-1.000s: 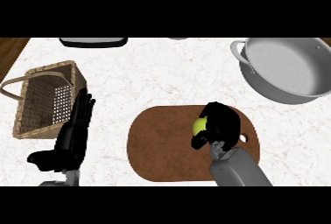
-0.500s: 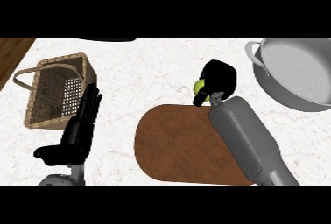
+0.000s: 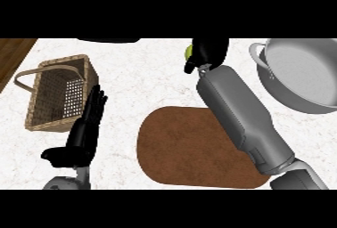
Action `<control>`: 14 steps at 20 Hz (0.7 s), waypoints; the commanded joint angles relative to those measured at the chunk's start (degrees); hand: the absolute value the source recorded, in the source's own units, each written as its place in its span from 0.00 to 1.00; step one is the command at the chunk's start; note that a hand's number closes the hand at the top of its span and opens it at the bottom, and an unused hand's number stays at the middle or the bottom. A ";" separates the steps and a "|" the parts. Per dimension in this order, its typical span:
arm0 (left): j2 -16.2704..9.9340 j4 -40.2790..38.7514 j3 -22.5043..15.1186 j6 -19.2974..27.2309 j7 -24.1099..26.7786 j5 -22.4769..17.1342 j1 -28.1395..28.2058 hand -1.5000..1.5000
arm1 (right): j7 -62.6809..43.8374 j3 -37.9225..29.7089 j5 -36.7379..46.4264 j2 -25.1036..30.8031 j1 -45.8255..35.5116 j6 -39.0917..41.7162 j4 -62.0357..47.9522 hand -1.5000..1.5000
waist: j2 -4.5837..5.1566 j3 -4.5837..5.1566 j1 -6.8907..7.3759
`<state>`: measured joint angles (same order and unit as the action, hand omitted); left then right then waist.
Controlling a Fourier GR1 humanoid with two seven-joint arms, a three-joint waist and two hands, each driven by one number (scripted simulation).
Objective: Pick the pear from the cutting board and place it in the pot
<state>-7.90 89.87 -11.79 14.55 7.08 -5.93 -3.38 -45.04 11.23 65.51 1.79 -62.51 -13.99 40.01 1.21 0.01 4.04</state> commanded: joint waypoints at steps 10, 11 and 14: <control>0.34 -4.67 2.93 -0.41 3.02 0.21 -0.35 0.50 | -12.19 -3.71 9.23 1.83 -15.95 -7.74 -17.22 1.00 | -0.52 0.05 -2.10; 1.39 2.05 -0.41 0.53 0.73 0.96 3.80 0.50 | -8.74 -5.19 8.10 5.44 -13.72 -9.47 -18.57 1.00 | -0.56 -0.01 -1.51; -0.39 -4.07 3.91 -2.11 5.49 -0.88 2.78 0.50 | -12.16 -4.62 10.10 5.24 -11.96 -11.27 -17.70 1.00 | -0.78 0.04 -2.76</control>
<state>-7.94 87.78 -9.15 13.78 9.32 -6.20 -2.23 -53.88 7.14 74.19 5.73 -75.43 -22.02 23.42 0.62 0.05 1.99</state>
